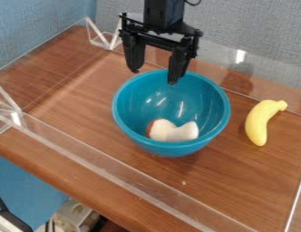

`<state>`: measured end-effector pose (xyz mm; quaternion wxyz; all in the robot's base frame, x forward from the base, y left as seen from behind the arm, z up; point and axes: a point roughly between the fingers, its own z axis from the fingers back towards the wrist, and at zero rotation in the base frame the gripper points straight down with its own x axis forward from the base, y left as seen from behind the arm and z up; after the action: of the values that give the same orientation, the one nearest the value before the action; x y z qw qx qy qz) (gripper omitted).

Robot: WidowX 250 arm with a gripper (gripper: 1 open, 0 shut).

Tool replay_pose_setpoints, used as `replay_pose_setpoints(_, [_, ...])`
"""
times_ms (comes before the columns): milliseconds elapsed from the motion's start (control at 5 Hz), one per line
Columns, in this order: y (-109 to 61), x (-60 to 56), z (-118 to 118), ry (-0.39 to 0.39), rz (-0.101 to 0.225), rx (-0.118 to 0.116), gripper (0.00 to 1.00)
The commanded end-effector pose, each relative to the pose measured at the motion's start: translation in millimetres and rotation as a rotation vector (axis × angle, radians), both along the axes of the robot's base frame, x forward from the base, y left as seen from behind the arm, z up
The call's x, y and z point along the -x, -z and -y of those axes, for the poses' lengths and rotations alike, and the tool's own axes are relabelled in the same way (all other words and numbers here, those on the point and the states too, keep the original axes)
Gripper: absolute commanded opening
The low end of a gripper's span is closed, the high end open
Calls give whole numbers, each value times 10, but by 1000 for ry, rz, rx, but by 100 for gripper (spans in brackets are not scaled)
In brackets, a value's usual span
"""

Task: Remove the mushroom from the blue bowl and put it on the table

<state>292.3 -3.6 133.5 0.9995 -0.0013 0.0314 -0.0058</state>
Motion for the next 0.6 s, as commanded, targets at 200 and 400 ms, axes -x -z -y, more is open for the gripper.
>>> replay_pose_setpoints(200, [245,119,26,-50,-17,5,100])
replay_pose_setpoints(400, [361,183,154,-47,-21,5,100])
